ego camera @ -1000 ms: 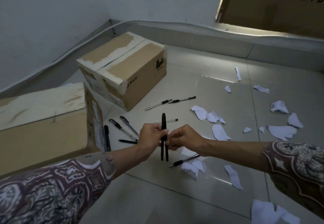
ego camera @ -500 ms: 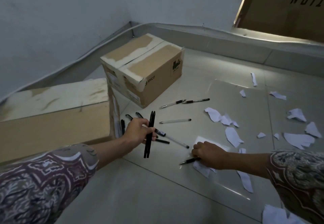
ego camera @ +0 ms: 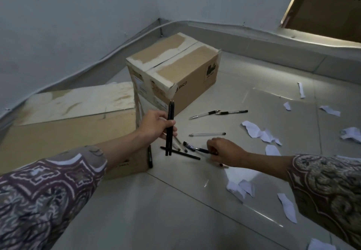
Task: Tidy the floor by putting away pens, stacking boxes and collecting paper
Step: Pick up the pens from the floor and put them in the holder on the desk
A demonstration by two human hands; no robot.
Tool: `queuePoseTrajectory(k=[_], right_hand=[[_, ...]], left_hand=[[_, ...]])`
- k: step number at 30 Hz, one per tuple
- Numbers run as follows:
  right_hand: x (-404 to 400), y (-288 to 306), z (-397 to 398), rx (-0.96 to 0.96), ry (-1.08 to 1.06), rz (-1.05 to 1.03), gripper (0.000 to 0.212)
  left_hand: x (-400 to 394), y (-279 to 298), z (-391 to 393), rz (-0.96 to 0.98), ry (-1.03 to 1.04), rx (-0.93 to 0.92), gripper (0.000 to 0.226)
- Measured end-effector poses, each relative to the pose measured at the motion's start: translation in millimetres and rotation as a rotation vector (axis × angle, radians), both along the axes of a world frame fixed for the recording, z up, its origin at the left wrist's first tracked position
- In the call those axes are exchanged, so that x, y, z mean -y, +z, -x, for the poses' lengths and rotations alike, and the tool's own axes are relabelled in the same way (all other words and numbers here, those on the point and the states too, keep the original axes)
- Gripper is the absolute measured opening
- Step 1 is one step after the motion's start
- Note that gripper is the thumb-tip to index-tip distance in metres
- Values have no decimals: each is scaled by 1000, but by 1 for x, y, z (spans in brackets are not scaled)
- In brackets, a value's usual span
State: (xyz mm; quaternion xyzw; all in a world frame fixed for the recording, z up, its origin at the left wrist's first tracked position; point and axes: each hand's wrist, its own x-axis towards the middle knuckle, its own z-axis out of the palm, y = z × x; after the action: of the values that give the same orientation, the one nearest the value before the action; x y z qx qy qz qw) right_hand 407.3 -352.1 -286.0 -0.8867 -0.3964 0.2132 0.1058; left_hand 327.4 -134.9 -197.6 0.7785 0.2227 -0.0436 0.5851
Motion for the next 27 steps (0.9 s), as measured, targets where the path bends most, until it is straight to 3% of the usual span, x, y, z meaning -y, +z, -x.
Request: queuePoseTrajectory(k=[7, 11, 18, 24, 27], right_hand=[[-66, -16, 8, -48, 21, -90, 5], [-89, -32, 15, -28, 52, -41, 25], [-102, -43, 14, 86, 34, 81, 26], [-90, -40, 1, -123, 106, 7, 9], [-75, -25, -9, -200, 29, -94, 25]], left_hand=[[-16, 9, 5, 25, 76, 16, 10], [-20, 9, 8, 68, 107, 23, 10], [-28, 10, 8, 90, 140, 41, 10], [-25, 7, 4, 63, 131, 32, 12], [-18, 5, -3, 35, 96, 35, 18]])
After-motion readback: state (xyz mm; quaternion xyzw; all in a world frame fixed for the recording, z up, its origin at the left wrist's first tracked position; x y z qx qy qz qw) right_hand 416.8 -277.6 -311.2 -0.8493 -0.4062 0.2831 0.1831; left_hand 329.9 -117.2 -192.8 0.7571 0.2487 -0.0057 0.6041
